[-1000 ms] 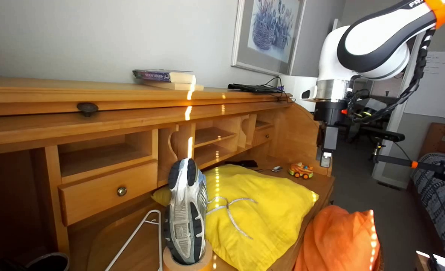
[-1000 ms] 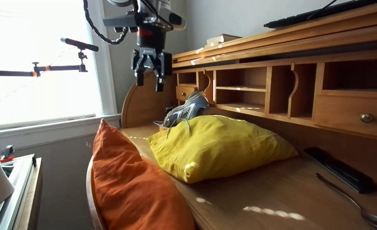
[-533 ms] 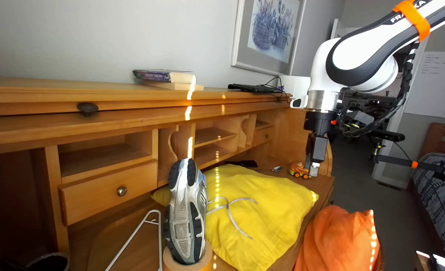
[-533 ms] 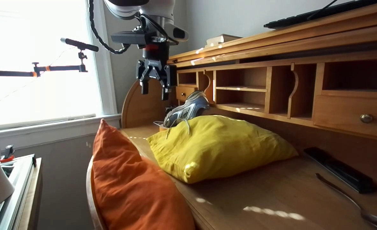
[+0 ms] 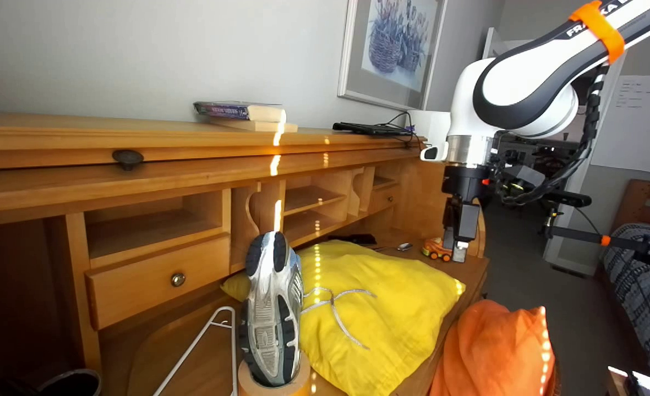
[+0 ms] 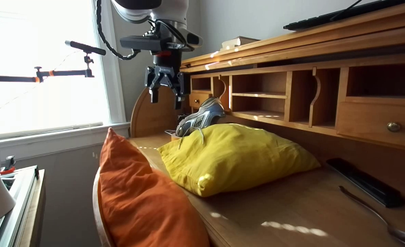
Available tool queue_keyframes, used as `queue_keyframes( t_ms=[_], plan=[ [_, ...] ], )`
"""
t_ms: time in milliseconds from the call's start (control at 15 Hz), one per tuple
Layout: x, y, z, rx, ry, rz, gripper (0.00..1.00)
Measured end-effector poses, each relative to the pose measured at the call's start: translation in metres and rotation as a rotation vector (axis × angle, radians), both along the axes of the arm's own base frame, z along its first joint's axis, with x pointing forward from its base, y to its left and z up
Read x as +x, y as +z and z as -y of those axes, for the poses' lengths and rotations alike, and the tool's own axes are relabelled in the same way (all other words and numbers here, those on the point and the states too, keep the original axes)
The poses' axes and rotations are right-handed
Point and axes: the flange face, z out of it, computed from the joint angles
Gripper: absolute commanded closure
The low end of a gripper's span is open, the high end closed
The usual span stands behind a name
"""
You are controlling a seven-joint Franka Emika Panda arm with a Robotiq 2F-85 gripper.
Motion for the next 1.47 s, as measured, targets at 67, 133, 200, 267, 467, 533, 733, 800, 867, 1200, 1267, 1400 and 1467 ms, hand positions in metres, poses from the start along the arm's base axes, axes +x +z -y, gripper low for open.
queue_keyframes(
  t_ms=[67, 133, 200, 267, 467, 533, 733, 800, 867, 1200, 1267, 1400, 1467],
  plan=[
    [0.002, -0.006, -0.002, 0.002, 0.031, -0.003, 0.0],
    [0.004, -0.012, -0.004, 0.005, 0.063, -0.003, 0.0],
    [0.006, -0.02, -0.006, 0.01, 0.102, -0.006, 0.0],
    [0.008, -0.028, -0.008, 0.01, 0.142, -0.004, 0.0],
    [0.017, -0.047, -0.013, 0.01, 0.238, 0.026, 0.0],
    [0.02, -0.052, -0.016, 0.012, 0.258, 0.044, 0.0],
    [0.03, -0.065, -0.023, 0.014, 0.305, 0.12, 0.0],
    [0.033, -0.069, -0.025, 0.016, 0.315, 0.145, 0.0],
    [0.034, -0.073, -0.027, 0.018, 0.325, 0.171, 0.0],
    [0.042, -0.091, -0.034, 0.035, 0.36, 0.274, 0.0],
    [0.043, -0.094, -0.035, 0.043, 0.366, 0.283, 0.0],
    [0.045, -0.1, -0.036, 0.057, 0.379, 0.297, 0.0],
    [0.047, -0.103, -0.036, 0.061, 0.385, 0.304, 0.0]
  ],
)
